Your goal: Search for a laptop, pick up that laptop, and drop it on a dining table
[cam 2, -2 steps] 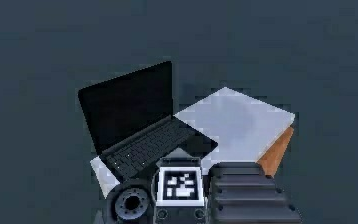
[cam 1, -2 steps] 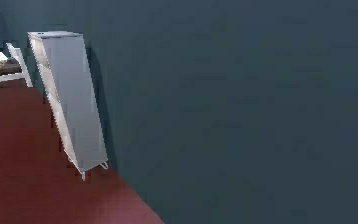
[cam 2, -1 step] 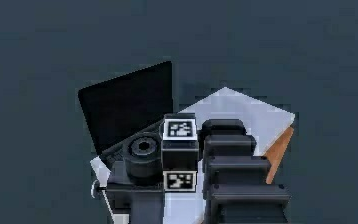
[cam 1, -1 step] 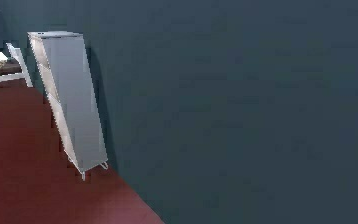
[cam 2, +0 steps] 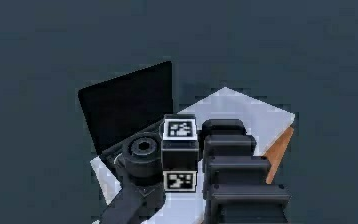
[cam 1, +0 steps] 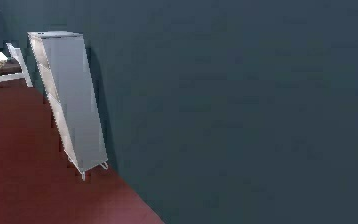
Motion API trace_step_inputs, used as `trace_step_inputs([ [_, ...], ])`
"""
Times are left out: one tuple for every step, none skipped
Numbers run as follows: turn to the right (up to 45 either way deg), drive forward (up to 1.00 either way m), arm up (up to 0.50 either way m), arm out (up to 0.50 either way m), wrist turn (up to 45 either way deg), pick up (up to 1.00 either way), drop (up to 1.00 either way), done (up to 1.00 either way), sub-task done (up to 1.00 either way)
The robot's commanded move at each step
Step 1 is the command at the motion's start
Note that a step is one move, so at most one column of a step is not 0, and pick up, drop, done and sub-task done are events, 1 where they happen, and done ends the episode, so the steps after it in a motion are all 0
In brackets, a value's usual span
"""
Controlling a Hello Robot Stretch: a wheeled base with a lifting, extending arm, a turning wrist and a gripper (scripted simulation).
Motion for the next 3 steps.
trace_step_inputs([
  [0.0, 0.0, 0.0, 0.0, 45.0, 0.0, 0.0, 0.0, 0.0],
  [0.0, 0.0, 0.0, 0.0, 45.0, 0.0, 0.0, 0.0, 0.0],
  [0.0, 0.0, 0.0, 0.0, 18.0, 0.0, 0.0, 0.0, 0.0],
])
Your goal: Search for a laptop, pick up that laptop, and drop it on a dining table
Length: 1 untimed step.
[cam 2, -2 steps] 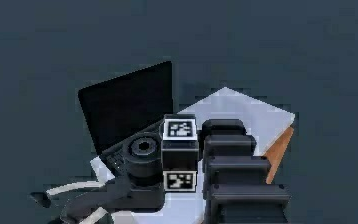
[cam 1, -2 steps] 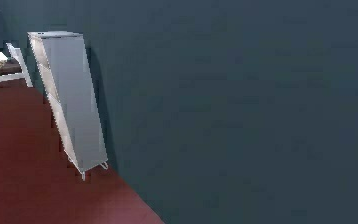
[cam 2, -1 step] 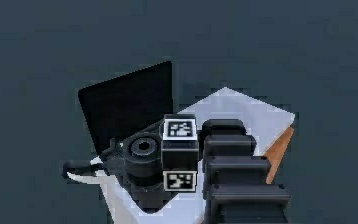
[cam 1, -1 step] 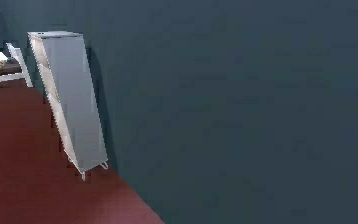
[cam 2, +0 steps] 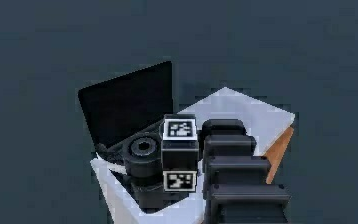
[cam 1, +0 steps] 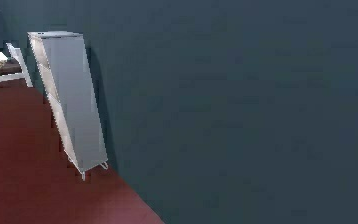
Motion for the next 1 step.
trace_step_inputs([
  [0.0, 0.0, -0.24, 0.0, 0.0, 0.0, 0.0, 0.0, 0.0],
])
